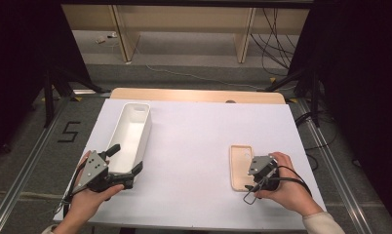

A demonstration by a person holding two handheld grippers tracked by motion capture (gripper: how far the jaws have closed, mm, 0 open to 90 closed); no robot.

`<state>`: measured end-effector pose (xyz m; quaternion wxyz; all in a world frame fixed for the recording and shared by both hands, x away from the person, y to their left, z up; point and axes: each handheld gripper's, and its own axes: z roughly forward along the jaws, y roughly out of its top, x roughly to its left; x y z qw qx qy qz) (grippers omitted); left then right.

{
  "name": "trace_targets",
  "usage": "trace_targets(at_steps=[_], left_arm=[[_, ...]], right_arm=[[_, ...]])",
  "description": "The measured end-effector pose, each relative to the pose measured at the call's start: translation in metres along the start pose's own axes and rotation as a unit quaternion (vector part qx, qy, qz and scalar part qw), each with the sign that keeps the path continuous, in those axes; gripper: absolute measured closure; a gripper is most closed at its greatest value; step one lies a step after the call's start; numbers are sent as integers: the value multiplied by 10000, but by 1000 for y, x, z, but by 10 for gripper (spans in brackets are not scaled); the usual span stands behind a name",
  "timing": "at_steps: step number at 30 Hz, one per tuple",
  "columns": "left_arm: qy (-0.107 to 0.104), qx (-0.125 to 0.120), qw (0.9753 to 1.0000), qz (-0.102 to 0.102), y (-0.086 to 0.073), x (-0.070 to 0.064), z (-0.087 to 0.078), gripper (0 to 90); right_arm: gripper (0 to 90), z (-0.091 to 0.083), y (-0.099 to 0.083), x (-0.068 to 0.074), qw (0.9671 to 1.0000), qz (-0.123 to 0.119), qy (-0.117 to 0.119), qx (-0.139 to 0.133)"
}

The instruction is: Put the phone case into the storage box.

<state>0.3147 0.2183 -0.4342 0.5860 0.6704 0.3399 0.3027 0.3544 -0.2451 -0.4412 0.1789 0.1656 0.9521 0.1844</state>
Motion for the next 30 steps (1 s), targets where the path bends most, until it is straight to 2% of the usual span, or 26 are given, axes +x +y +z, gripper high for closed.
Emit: trace_targets(at_steps=[2,11,22,30], left_arm=[[-1,-2,10000,-5,0,0,0,53],[-2,-14,10000,-13,0,0,0,53],[-28,-54,10000,-16,0,-1,1,53],[-14,-9,10000,-13,0,-1,0,53]], right_arm=[[247,3,2,2,9999,-113,24,62],[253,13,7,7,9989,-334,47,313],[256,21,10,10,9970,-486,143,590],[258,23,13,10,9965,-522,131,637]])
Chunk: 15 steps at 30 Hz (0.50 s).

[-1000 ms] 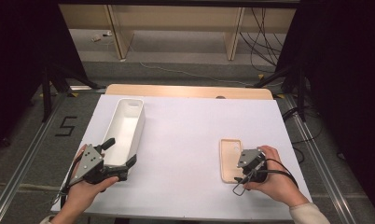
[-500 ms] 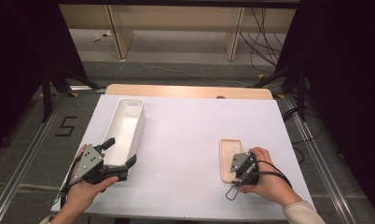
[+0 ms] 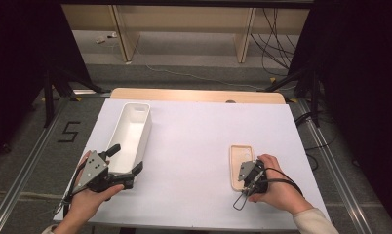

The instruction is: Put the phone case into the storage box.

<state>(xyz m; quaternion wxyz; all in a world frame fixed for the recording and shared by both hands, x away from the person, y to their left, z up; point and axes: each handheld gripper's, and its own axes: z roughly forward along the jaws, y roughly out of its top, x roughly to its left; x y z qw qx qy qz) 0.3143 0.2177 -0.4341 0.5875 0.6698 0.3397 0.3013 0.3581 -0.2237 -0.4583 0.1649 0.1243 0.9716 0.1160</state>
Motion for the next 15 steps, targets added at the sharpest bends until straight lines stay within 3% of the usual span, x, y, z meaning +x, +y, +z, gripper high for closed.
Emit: trace_targets(at_steps=[8,15], left_arm=[[-16,-34,10000,-9,0,0,1,54],[-41,-54,10000,-10,0,0,1,54]], right_arm=[[268,1,2,-1,10000,-39,34,35],[362,0,4,0,9998,-125,146,103]])
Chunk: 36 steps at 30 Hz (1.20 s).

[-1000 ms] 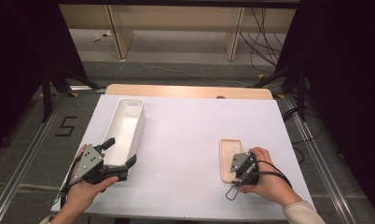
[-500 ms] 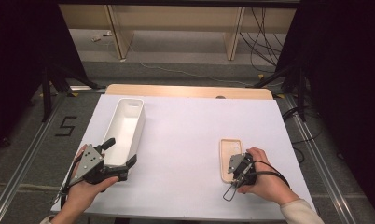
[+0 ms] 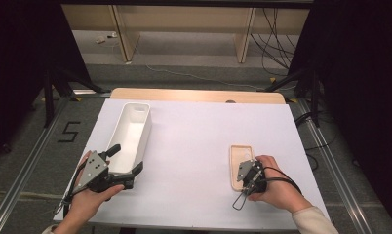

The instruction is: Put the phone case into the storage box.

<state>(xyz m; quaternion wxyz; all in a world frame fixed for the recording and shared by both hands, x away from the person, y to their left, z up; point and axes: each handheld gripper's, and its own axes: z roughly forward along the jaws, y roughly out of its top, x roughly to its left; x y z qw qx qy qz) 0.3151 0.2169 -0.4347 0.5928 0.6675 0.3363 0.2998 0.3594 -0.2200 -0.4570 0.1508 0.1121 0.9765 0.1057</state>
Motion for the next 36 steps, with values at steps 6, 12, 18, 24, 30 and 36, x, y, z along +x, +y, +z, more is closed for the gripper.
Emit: trace_targets(at_steps=[6,12,18,24,30,36], left_arm=[[24,58,10000,-3,0,0,-1,54],[16,56,10000,0,0,0,-1,54],[17,59,10000,-7,0,-1,-1,54],[15,64,10000,-11,0,0,-1,54],[10,63,10000,-6,0,-1,-1,54],[9,62,10000,-9,0,-1,-1,54]], right_arm=[[510,-1,3,2,9996,-191,165,98],[584,-2,5,4,9992,-269,248,158],[673,-2,6,6,9987,-318,330,220],[743,-2,7,8,9981,-382,399,259],[771,-2,9,9,9976,-463,427,295],[803,-2,10,11,9970,-577,382,338]])
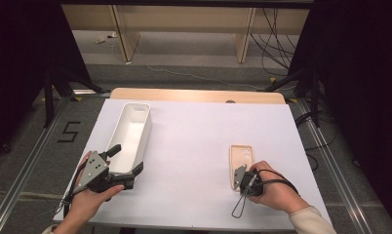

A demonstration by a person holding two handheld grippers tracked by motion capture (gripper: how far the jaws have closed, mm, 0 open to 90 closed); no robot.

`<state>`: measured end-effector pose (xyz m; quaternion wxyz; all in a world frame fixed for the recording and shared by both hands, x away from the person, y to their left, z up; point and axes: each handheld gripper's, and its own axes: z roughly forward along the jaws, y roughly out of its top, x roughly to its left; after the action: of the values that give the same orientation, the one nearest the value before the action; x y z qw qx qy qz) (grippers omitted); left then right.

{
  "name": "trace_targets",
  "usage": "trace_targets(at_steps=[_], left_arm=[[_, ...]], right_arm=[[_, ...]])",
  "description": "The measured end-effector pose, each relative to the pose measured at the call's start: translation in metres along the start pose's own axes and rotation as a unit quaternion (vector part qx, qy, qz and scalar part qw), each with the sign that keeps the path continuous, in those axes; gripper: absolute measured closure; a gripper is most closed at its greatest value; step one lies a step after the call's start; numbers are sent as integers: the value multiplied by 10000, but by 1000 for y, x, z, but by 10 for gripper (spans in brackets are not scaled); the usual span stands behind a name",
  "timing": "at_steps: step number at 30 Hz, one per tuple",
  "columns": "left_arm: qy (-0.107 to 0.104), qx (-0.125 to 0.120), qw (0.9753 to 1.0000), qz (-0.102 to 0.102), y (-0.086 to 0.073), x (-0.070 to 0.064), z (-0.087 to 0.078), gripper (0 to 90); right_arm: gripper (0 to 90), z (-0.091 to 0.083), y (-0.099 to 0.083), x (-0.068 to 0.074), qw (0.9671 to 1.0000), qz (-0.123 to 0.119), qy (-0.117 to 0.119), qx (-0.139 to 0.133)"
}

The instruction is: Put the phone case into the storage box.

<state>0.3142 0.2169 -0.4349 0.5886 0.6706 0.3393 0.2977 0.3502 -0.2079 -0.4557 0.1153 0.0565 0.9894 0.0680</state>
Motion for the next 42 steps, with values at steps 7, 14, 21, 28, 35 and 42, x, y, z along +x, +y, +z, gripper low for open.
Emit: trace_targets(at_steps=[7,14,21,28,35,42], left_arm=[[-4,2,10000,3,0,0,0,54],[-6,0,10000,-1,0,0,0,54],[-5,-5,10000,1,0,0,0,54],[-2,-2,10000,-2,0,0,0,54],[-3,-2,10000,-2,0,0,0,54],[-1,-3,10000,2,0,0,0,55]], right_arm=[[840,0,2,3,9999,-102,-61,66],[850,0,3,4,9997,-176,-115,99],[853,0,3,5,9997,-186,-121,96],[857,0,3,5,9997,-205,-130,95],[861,0,3,5,9996,-221,-138,81],[864,-1,2,5,9996,-226,-132,52]])
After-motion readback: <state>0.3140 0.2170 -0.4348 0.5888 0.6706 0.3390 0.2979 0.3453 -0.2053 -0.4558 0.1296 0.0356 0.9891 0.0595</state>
